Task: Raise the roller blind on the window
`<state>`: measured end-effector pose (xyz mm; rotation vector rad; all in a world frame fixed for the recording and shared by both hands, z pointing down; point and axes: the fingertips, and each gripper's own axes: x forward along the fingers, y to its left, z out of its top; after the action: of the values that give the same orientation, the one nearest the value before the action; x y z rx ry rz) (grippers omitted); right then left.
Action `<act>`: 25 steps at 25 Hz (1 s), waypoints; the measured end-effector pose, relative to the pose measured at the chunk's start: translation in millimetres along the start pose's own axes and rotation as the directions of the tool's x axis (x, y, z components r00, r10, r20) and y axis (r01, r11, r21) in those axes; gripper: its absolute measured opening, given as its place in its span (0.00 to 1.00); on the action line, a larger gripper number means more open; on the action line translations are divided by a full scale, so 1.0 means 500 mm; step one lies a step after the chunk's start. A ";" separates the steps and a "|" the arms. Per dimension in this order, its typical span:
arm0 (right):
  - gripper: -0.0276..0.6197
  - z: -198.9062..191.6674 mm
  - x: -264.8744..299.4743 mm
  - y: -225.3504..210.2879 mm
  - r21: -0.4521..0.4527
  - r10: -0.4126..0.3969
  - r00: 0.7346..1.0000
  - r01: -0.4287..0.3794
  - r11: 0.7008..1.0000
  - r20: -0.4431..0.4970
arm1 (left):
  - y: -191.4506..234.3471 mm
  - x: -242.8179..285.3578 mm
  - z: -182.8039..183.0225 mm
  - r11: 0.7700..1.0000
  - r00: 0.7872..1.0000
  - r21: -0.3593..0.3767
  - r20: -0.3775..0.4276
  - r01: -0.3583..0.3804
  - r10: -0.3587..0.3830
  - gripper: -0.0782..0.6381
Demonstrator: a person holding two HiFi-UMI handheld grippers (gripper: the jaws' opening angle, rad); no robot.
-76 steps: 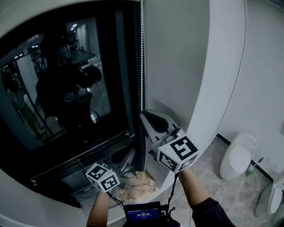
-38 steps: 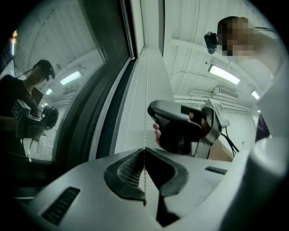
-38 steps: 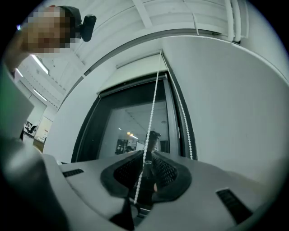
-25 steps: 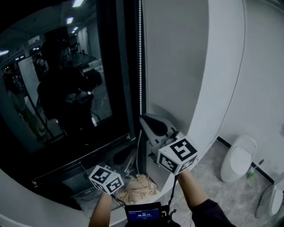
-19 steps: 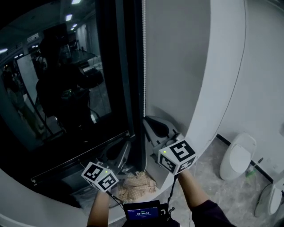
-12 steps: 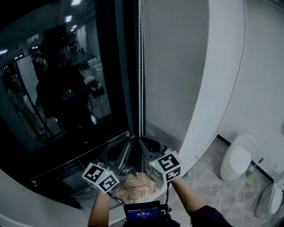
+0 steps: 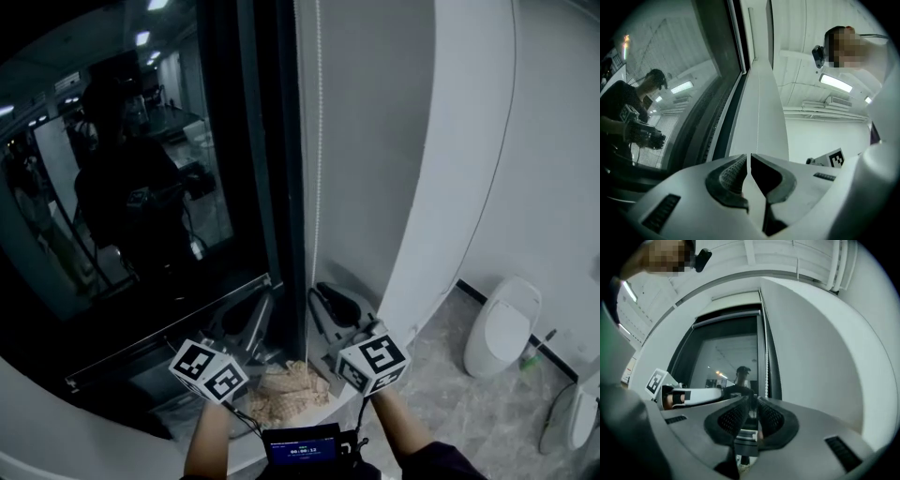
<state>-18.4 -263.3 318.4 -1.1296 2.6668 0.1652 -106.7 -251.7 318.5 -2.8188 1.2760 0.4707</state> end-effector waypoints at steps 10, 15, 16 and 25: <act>0.06 0.067 -0.029 0.007 -0.066 -0.001 0.999 0.004 0.998 0.050 | -0.052 0.021 -0.005 0.998 0.998 0.007 -0.016 0.057 -0.057 0.13; 0.05 0.071 -0.032 0.008 -0.070 0.003 0.999 0.000 0.998 0.049 | -0.057 0.024 -0.007 0.998 0.998 0.005 -0.020 0.060 -0.060 0.12; 0.06 0.070 -0.032 0.008 -0.069 0.004 0.999 -0.001 0.998 0.046 | -0.056 0.024 -0.007 0.998 0.998 0.006 -0.020 0.059 -0.058 0.12; 0.05 0.065 -0.029 0.008 -0.058 0.007 0.999 -0.005 0.998 0.046 | -0.052 0.019 -0.010 0.999 0.998 0.008 -0.029 0.047 -0.047 0.12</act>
<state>-5.8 -244.1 290.8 -1.1211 2.6413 0.2677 -80.3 -241.9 317.6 -2.8515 1.2101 0.4233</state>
